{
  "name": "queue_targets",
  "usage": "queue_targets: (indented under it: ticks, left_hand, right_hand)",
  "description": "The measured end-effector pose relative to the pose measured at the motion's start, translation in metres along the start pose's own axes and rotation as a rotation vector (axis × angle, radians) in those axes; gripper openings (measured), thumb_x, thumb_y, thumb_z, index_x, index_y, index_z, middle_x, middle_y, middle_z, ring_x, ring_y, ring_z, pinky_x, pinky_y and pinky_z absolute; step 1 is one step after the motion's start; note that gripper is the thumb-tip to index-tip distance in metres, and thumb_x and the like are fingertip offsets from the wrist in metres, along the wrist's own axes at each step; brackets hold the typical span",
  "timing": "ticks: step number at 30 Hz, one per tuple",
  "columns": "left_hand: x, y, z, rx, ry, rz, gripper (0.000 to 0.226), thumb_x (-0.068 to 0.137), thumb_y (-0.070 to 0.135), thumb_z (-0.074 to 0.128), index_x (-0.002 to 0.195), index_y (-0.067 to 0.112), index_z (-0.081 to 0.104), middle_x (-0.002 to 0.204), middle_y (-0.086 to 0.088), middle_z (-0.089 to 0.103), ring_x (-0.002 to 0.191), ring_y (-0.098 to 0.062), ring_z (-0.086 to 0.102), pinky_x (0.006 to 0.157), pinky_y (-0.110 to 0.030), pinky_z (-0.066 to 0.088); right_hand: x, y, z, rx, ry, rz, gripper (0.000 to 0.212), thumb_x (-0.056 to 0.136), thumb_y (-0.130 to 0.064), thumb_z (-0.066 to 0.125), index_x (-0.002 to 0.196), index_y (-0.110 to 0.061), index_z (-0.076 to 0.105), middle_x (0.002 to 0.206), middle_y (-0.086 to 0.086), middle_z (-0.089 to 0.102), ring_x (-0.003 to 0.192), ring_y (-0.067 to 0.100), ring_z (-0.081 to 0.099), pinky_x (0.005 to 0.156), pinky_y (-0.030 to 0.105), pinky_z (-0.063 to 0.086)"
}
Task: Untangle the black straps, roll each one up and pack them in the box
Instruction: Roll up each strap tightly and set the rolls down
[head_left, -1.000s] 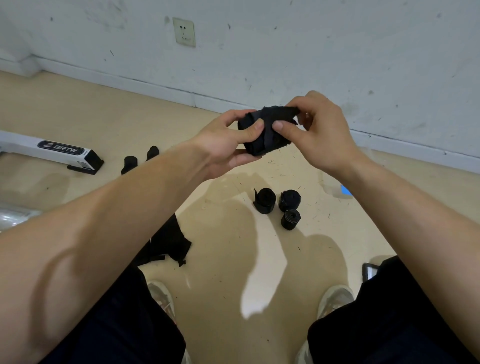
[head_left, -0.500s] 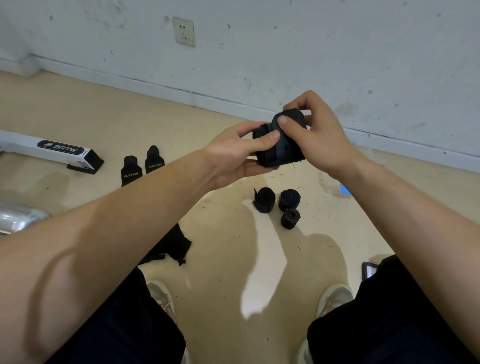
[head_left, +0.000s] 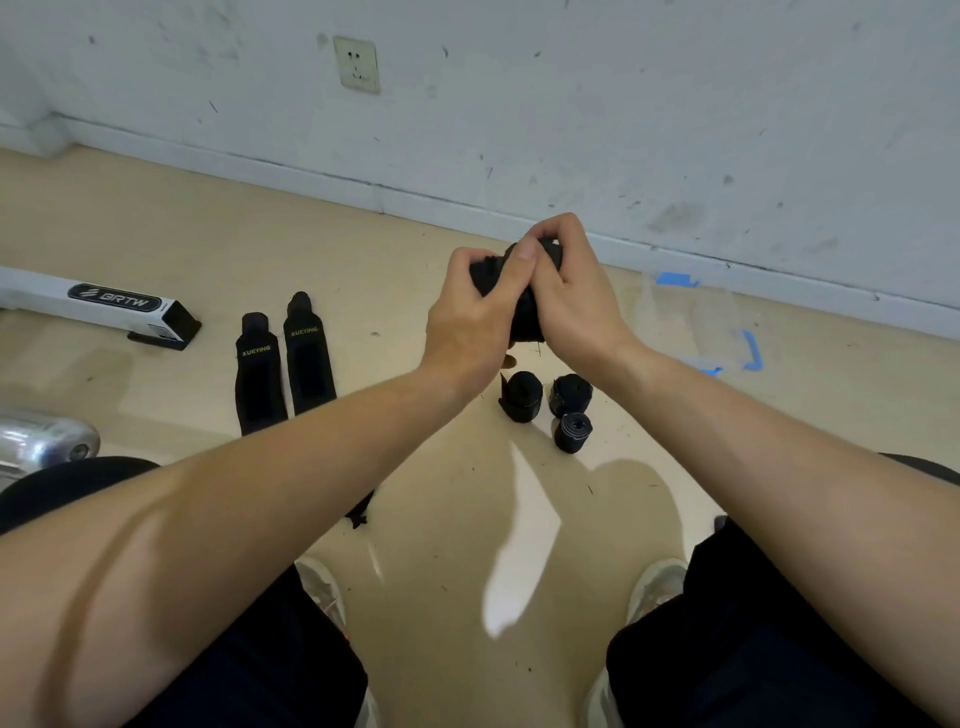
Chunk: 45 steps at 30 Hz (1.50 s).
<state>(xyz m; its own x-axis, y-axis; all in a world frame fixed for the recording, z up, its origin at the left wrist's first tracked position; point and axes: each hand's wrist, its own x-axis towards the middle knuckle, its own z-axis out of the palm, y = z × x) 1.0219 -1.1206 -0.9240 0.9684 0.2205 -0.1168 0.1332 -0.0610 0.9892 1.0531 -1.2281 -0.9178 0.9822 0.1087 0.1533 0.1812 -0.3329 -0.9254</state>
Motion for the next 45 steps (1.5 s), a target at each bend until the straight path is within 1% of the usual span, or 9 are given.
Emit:
queue_targets:
  ticks: [4,9,15,19,23,30,36,42,45]
  left_hand:
    - [0.002,-0.006,0.005,0.007,0.040,0.066,0.037,0.096,0.057,0.058,0.104,0.020,0.057,0.101,-0.009,0.069,0.076,-0.026,0.065,0.046,-0.028,0.049]
    - [0.000,-0.013,0.011,0.067,0.054,0.069,0.034,0.090,0.054,0.057,0.093,0.021,0.060,0.086,0.002,0.067,0.079,-0.024,0.065,0.063,-0.041,0.051]
    - [-0.003,-0.030,0.011,0.184,0.002,0.015,0.031,0.088,0.050,0.054,0.086,0.019,0.059,0.080,0.000,0.065,0.073,-0.024,0.060,0.066,-0.048,0.054]
    - [0.000,-0.044,0.008,0.265,0.000,-0.024,0.027,0.094,0.045,0.057,0.086,0.020,0.060,0.084,0.001,0.065,0.079,-0.025,0.064,0.073,-0.051,0.057]
    - [0.006,-0.061,0.007,0.283,0.030,-0.095,0.025,0.097,0.043,0.056,0.091,0.020,0.062,0.092,0.001,0.066,0.091,-0.025,0.066,0.079,-0.050,0.060]
    - [0.013,-0.096,0.030,0.256,-0.096,-0.390,0.033,0.099,0.052,0.051,0.112,0.021,0.057,0.105,-0.004,0.064,0.085,-0.025,0.066,0.060,-0.033,0.057]
    - [0.036,-0.145,0.033,0.135,-0.268,-0.623,0.052,0.091,0.048,0.068,0.130,0.015,0.056,0.110,-0.008,0.067,0.078,-0.023,0.064,0.059,-0.029,0.055]
    - [0.058,-0.206,0.050,-0.002,-0.034,-0.768,0.061,0.086,0.047,0.077,0.131,0.011,0.055,0.120,-0.011,0.066,0.091,-0.026,0.069,0.060,-0.030,0.061]
    - [0.065,-0.239,0.057,0.056,0.049,-0.767,0.054,0.095,0.044,0.070,0.129,0.013,0.041,0.107,-0.010,0.060,0.096,-0.029,0.068,0.066,-0.037,0.065]
  right_hand:
    - [-0.002,0.000,0.003,0.018,0.106,0.055,0.020,0.106,-0.029,0.041,0.087,-0.027,0.047,0.081,-0.010,0.059,0.073,0.006,0.056,0.068,0.027,0.048]
    - [-0.003,0.006,0.003,0.016,0.139,0.219,0.018,0.099,-0.020,0.043,0.088,-0.019,0.058,0.092,-0.002,0.066,0.090,0.017,0.064,0.081,0.037,0.054]
    - [-0.017,0.026,0.010,-0.004,0.124,0.390,0.021,0.098,-0.019,0.042,0.092,-0.013,0.060,0.089,0.002,0.064,0.081,0.021,0.061,0.066,0.031,0.046]
    - [-0.030,0.040,0.014,0.164,0.036,0.483,0.024,0.105,-0.028,0.040,0.105,-0.011,0.057,0.096,0.005,0.062,0.084,0.021,0.061,0.061,0.029,0.047]
    - [-0.040,0.061,0.019,0.295,-0.062,0.588,0.029,0.104,-0.045,0.043,0.107,-0.021,0.059,0.108,0.003,0.065,0.090,0.023,0.068,0.062,0.039,0.062]
    - [-0.034,0.116,0.025,0.119,0.033,0.543,0.024,0.101,-0.020,0.041,0.080,-0.015,0.051,0.086,0.006,0.056,0.079,0.025,0.055,0.060,0.036,0.047]
    - [-0.032,0.166,0.027,0.211,-0.021,0.759,0.027,0.105,-0.036,0.044,0.112,-0.016,0.061,0.109,0.010,0.065,0.102,0.030,0.066,0.069,0.037,0.056]
    - [-0.047,0.209,0.043,0.460,0.058,0.966,0.026,0.098,-0.041,0.055,0.117,-0.024,0.062,0.117,0.003,0.068,0.103,0.022,0.067,0.074,0.037,0.058]
    - [-0.054,0.235,0.055,0.460,0.067,0.975,0.024,0.098,-0.035,0.058,0.118,-0.021,0.061,0.115,0.004,0.067,0.100,0.024,0.066,0.073,0.035,0.055]
